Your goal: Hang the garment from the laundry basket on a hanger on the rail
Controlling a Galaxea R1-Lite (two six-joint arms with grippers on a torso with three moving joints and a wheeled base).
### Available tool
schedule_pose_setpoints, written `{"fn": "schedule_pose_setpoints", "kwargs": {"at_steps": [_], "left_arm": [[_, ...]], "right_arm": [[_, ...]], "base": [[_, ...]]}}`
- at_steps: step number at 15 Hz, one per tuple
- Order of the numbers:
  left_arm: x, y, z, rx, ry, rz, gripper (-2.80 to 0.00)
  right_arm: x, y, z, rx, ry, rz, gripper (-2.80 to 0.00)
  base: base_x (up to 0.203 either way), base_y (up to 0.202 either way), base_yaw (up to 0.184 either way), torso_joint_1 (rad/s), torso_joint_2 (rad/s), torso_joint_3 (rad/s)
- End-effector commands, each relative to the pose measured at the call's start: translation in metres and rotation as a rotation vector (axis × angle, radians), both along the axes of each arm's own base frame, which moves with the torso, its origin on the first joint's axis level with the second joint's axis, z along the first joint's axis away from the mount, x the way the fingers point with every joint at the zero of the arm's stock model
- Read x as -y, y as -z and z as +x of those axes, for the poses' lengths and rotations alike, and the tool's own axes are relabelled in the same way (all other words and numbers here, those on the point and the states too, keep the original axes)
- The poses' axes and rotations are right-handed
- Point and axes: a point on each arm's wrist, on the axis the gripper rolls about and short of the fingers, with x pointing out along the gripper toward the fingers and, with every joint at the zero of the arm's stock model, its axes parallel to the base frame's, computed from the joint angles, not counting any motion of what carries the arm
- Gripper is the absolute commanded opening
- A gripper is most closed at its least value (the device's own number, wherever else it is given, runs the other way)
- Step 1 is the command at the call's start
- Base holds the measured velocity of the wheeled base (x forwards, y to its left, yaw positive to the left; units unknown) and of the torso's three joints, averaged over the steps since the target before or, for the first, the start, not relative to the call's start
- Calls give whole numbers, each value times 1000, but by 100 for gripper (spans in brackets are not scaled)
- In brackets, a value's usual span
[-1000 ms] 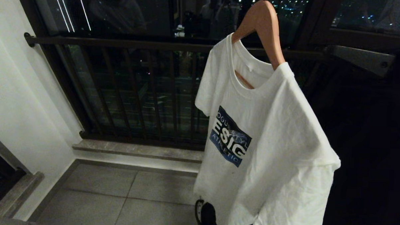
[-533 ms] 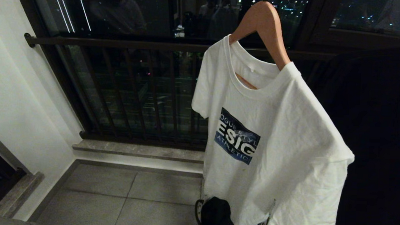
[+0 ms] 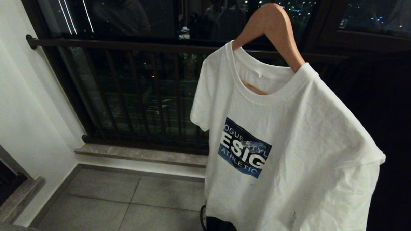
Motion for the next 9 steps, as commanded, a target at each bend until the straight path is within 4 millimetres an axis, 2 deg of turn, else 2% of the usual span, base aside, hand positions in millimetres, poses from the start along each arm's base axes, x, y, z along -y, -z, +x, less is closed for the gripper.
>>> {"fn": "schedule_pose_setpoints", "kwargs": {"at_steps": [1,3,4,8,9], "left_arm": [[0,0,0,-1,0,0,-280],[0,0,0,-1,0,0,-280],[0,0,0,-1,0,0,-280],[0,0,0,-1,0,0,-280],[0,0,0,-1,0,0,-280]], "right_arm": [[4,23,-2,59,131,-86,-280],[15,71,18,17,505,-338,-280],[19,95,27,-25,592,-421,-280],[26,163,44,-141,684,-461,-280],[27,174,46,-149,690,-472,-280]], "base": [[0,0,0,0,0,0],[0,0,0,0,0,0],[0,0,0,0,0,0],[0,0,0,0,0,0],[0,0,0,0,0,0]]}}
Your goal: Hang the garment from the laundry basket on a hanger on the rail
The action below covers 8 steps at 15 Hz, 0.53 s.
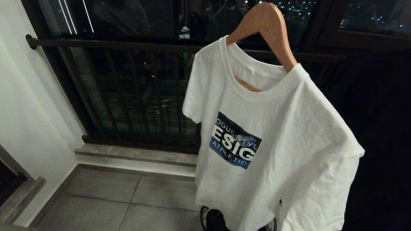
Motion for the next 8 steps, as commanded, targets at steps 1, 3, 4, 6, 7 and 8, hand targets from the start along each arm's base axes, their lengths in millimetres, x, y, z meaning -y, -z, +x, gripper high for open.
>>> {"fn": "schedule_pose_setpoints", "kwargs": {"at_steps": [1,3,4,6,7,8], "left_arm": [[0,0,0,-1,0,0,-280],[0,0,0,-1,0,0,-280],[0,0,0,-1,0,0,-280],[0,0,0,-1,0,1,-280],[0,0,0,-1,0,0,-280],[0,0,0,-1,0,0,-280]], "right_arm": [[1,14,2,-21,24,-4,-280],[2,14,1,-19,28,-9,-280],[2,15,-3,0,15,-13,-280],[3,23,-17,76,35,-20,-280],[3,27,-22,112,42,-16,-280],[4,29,-24,128,49,-12,-280]], "base": [[0,0,0,0,0,0],[0,0,0,0,0,0],[0,0,0,0,0,0],[0,0,0,0,0,0],[0,0,0,0,0,0],[0,0,0,0,0,0]]}}
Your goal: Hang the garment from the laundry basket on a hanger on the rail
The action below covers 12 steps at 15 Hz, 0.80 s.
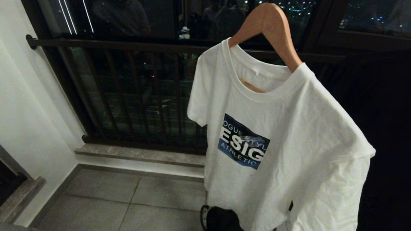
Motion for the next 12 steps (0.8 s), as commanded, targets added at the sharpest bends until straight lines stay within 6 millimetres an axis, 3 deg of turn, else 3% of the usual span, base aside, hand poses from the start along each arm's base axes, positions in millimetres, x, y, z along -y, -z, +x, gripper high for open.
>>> {"fn": "schedule_pose_setpoints", "kwargs": {"at_steps": [1,12], "left_arm": [[0,0,0,-1,-1,0,-280],[0,0,0,-1,1,3,-280]], "right_arm": [[0,3,-6,70,0,6,-280],[1,4,-5,49,30,51,-280]], "base": [[0,0,0,0,0,0],[0,0,0,0,0,0]]}}
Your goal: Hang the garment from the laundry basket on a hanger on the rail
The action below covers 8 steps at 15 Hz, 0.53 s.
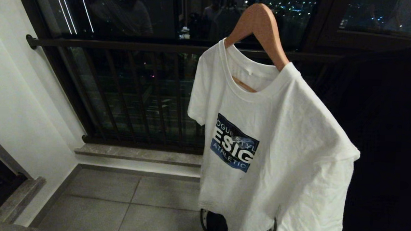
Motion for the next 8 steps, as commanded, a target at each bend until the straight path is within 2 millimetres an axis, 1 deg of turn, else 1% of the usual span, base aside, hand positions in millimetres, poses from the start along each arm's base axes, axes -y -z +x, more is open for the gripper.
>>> {"fn": "schedule_pose_setpoints", "kwargs": {"at_steps": [1,8], "left_arm": [[0,0,0,-1,-1,0,-280],[0,0,0,-1,-1,0,-280]], "right_arm": [[0,0,0,-2,-1,-1,-280],[0,0,0,-2,-1,-1,-280]], "base": [[0,0,0,0,0,0],[0,0,0,0,0,0]]}}
